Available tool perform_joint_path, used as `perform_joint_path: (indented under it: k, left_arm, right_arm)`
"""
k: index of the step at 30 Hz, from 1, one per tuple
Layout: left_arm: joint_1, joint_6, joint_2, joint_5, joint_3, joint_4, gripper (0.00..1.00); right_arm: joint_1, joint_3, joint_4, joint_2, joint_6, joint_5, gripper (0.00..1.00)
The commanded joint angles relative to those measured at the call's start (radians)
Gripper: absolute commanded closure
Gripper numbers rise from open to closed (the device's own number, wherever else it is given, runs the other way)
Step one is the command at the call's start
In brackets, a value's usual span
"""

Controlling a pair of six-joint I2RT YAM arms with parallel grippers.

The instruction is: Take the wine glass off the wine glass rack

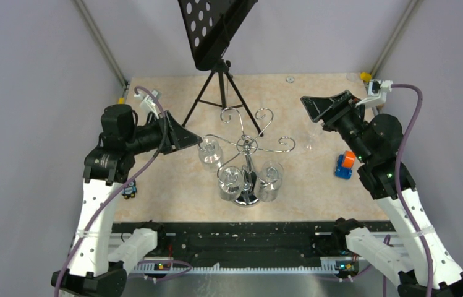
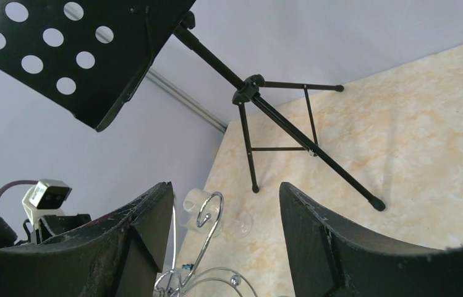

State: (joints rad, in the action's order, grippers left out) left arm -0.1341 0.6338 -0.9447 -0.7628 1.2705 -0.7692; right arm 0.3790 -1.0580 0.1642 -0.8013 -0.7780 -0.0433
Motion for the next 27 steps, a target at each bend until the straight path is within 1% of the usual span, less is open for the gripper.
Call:
perform_joint_path:
  k: [1,3,8,11,17,21,25,27]
  left_arm:
    - [-0.012,-0.028,0.009,-0.026,0.031,-0.025,0.56]
    - [-0.016,-0.025,0.013,-0.044,0.030,-0.025,0.56]
    - [-0.018,-0.007,0.028,-0.084,0.028,0.000,0.52]
    - [-0.019,-0.005,0.029,-0.088,0.022,0.000,0.52]
    - [-0.037,0.023,0.038,-0.064,0.000,-0.018,0.63]
    - [-0.039,0.022,0.047,-0.063,0.013,-0.042,0.65]
    - [-0.039,0.004,0.047,-0.056,0.023,-0.083,0.72]
    - [-0.039,0.003,0.049,-0.051,0.032,-0.089,0.78]
  right_arm:
    - [0.006,0.004,-0.046,0.002,-0.001,-0.004,0.36]
    - [0.006,0.003,-0.046,0.001,-0.001,-0.004,0.36]
    - [0.006,0.009,-0.053,0.000,-0.006,-0.009,0.36]
    - [0.006,0.012,-0.054,0.000,-0.009,-0.008,0.36]
    - [0.006,0.017,-0.052,0.005,-0.008,-0.001,0.36]
    - [0.005,0.022,-0.056,0.005,-0.010,-0.002,0.36]
    - [0.006,0.029,-0.062,0.002,-0.015,-0.005,0.36]
    - [0.006,0.031,-0.063,0.001,-0.016,-0.006,0.36]
